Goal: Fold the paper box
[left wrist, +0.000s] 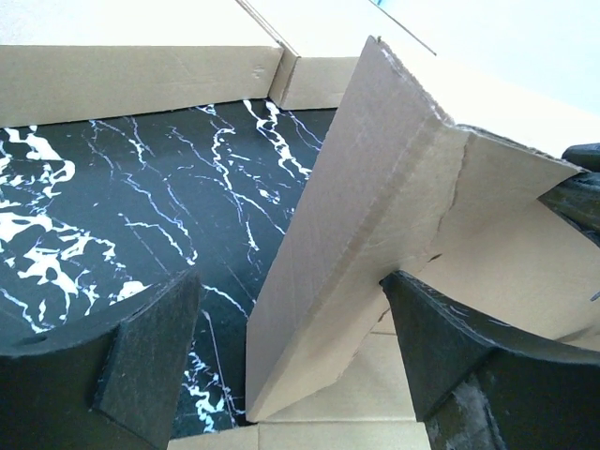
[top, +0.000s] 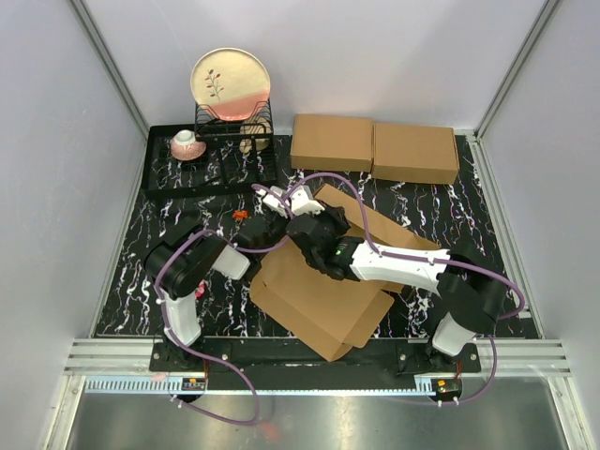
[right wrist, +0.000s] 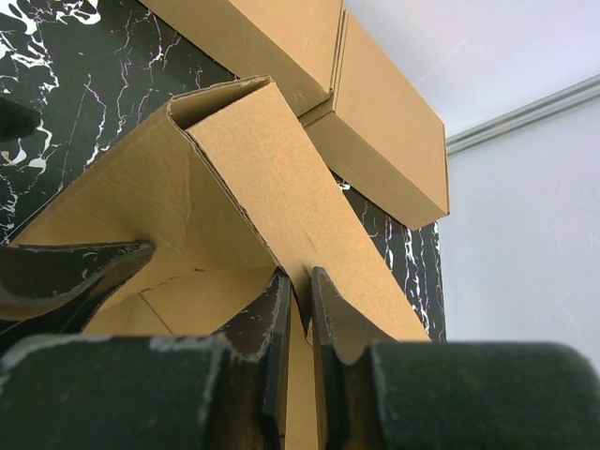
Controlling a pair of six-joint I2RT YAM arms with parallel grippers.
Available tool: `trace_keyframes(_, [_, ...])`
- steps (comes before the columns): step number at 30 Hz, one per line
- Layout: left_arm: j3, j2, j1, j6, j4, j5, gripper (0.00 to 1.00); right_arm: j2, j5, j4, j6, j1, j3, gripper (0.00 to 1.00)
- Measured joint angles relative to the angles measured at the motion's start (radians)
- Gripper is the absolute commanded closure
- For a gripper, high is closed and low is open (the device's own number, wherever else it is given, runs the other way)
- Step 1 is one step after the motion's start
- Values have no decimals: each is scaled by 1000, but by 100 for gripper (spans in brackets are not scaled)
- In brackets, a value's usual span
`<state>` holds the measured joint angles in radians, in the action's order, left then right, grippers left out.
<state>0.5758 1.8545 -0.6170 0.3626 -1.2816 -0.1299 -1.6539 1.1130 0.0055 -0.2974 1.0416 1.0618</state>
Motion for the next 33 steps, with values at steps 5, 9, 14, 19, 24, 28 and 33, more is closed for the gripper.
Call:
trace_keyframes(5, [39,32,0,-6,-3,-24,24,0,1,-2,7,0,2,100])
trace_keyframes(9, [60,47,-1,-17,-8,-35,27,3,0,-4,10,0,2,100])
trace_keyframes(14, [80,68,-2,-34,-17,-48,36,5,-5,-8,10,0,2,100])
trace_keyframes(19, [97,90,-2,-48,-30,-58,55,10,-10,-14,10,0,2,100])
trace_keyframes(24, [110,103,-5,-57,-42,-60,69,13,-18,-18,10,0,2,100])
trace_keyframes(28, [111,105,-7,-67,-49,-57,82,15,-24,-18,10,0,2,100])
trace_keyframes(33, [111,105,-7,-114,-47,-47,100,19,-37,-16,10,10,2,100])
